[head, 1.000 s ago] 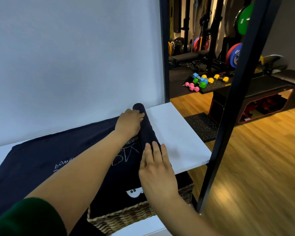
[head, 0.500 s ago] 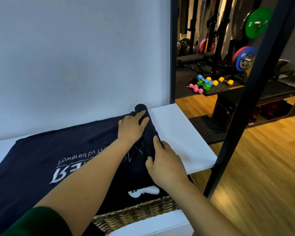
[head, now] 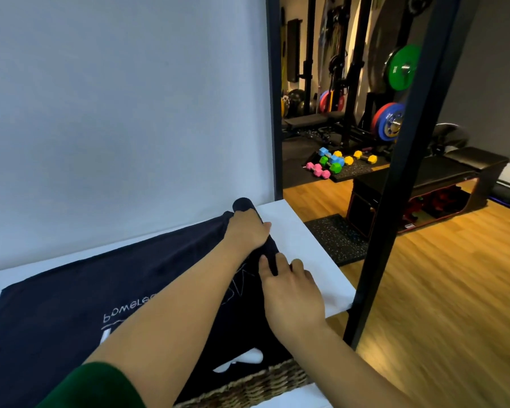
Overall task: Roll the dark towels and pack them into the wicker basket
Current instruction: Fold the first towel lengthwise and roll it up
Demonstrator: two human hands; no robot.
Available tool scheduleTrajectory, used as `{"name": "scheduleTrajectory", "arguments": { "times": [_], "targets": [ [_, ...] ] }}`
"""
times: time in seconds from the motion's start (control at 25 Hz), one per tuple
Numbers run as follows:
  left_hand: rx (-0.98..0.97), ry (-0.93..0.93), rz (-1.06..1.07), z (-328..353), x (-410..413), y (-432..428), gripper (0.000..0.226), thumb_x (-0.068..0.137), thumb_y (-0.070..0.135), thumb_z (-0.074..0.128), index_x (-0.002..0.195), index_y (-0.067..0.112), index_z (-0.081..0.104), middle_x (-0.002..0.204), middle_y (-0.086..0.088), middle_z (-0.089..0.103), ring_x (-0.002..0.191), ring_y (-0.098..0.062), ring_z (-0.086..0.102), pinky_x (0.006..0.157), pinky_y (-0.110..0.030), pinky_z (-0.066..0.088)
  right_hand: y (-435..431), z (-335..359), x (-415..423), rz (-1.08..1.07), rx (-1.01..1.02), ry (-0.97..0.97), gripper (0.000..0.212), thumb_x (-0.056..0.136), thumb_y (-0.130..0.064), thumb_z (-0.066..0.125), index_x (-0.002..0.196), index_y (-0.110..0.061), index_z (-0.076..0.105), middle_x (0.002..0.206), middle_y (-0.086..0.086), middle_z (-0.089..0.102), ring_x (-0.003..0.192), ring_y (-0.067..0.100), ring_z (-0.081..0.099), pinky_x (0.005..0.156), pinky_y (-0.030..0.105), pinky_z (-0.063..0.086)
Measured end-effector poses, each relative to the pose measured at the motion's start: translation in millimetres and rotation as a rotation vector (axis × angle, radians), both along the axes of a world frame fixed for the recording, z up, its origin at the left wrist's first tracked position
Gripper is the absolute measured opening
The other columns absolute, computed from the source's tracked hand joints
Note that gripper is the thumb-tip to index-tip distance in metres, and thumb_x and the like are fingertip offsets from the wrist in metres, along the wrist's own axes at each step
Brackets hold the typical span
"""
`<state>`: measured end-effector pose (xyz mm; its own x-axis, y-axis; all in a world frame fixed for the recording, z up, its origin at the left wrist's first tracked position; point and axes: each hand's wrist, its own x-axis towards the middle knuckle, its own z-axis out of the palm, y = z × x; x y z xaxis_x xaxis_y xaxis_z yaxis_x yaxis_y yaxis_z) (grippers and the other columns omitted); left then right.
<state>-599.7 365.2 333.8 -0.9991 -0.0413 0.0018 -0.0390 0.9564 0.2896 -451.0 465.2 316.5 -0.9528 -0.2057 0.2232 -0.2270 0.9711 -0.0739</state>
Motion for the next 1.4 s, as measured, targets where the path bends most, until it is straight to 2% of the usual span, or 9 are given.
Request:
{"name": "scheduleTrajectory", "arguments": {
  "times": [0.16,0.28,0.36,0.56,0.68,0.8,1.04,1.28,1.4],
  "targets": [
    [-0.373,0.061,-0.048,-11,23,-35,0.062,0.104,0.046,0.01,0.157,0.017,-0.005,0.165,-0.009,-0.006,0.15,-0.038,-0.01,0.116,-0.061,-0.003,-6,-4,6,0.115,-0.015,-0.042,0.065,0.051,-0.027,0.088,0.112,-0.01,0.075,0.121,0.023,0.066,0.103,0.04,0.066,0.083,0.049,0.056],
    [-0.45,0.083,-0.145,-12,31,-49,0.055,0.105,0.042,0.005,0.156,0.028,-0.01,0.164,-0.001,-0.014,0.149,-0.032,-0.02,0.116,-0.061,-0.01,-10,9,16,0.216,0.03,-0.107,0.056,0.098,-0.044,0.044,0.144,-0.012,0.049,0.159,0.022,0.019,0.147,0.042,0.019,0.118,0.057,0.013],
    [-0.398,0.006,-0.129,-10,31,-55,0.054,0.105,0.04,0.005,0.157,0.027,-0.002,0.165,-0.001,-0.007,0.151,-0.028,-0.014,0.118,-0.059,-0.006,-11,16,19,0.271,0.065,-0.15,0.06,0.104,-0.043,0.026,0.156,-0.013,0.023,0.163,0.021,-0.005,0.15,0.038,-0.006,0.12,0.052,-0.007],
    [-0.047,-0.118,-0.141,-9,38,-74,0.054,0.107,0.038,0.017,0.158,0.025,0.002,0.165,-0.003,-0.006,0.152,-0.022,-0.002,0.121,-0.054,-0.001,6,34,-7,0.246,-0.312,-0.282,0.08,0.093,-0.026,0.053,0.156,-0.039,0.005,0.136,0.01,0.045,0.128,0.029,0.039,0.098,0.04,0.045],
    [0.067,-0.101,-0.097,4,38,-74,0.05,0.107,0.04,0.023,0.152,0.023,0.033,0.162,-0.004,0.023,0.149,-0.027,0.021,0.12,-0.04,0.019,8,30,-10,0.148,-0.321,-0.422,0.084,0.089,-0.039,0.054,0.156,-0.035,0.003,0.139,0.012,0.036,0.127,0.033,0.035,0.096,0.041,0.042],
    [0.03,-0.022,-0.024,22,32,-51,0.033,0.104,0.036,0.033,0.09,0.018,0.057,0.096,0.002,0.059,0.114,-0.032,0.055,0.083,-0.034,0.039,-5,23,-4,0.14,-0.267,-0.468,0.086,0.093,-0.03,0.051,0.157,-0.03,-0.007,0.134,0.018,0.038,0.117,0.037,0.042,0.091,0.041,0.04],
    [0.276,0.068,0.057,4,21,-4,0.041,0.095,0.024,0.048,0.135,0.014,0.047,0.127,-0.012,0.058,0.112,-0.028,0.057,0.091,-0.036,0.047,9,18,-19,0.087,-0.197,-0.42,0.086,0.094,-0.025,0.053,0.157,-0.024,-0.005,0.13,0.017,0.038,0.114,0.035,0.041,0.083,0.039,0.038],
    [-0.046,0.025,-0.175,-10,14,-28,0.051,0.105,0.024,0.022,0.156,0.019,0.02,0.166,-0.006,0.002,0.151,-0.029,0.008,0.12,-0.054,0.014,-12,20,-6,-0.032,0.01,-0.225,0.084,0.088,-0.032,0.062,0.157,-0.023,0.015,0.136,0.026,0.04,0.111,0.043,0.046,0.076,0.044,0.043],
    [-0.308,0.123,-0.186,-19,17,-51,0.056,0.104,0.034,0.012,0.158,0.019,0.002,0.165,0.0,-0.009,0.151,-0.026,-0.016,0.118,-0.057,-0.007,-19,17,-5,0.018,0.088,-0.265,0.075,0.101,-0.052,0.037,0.158,-0.021,-0.002,0.162,0.022,0.003,0.14,0.054,0.016,0.103,0.065,0.03]
  ]
}}
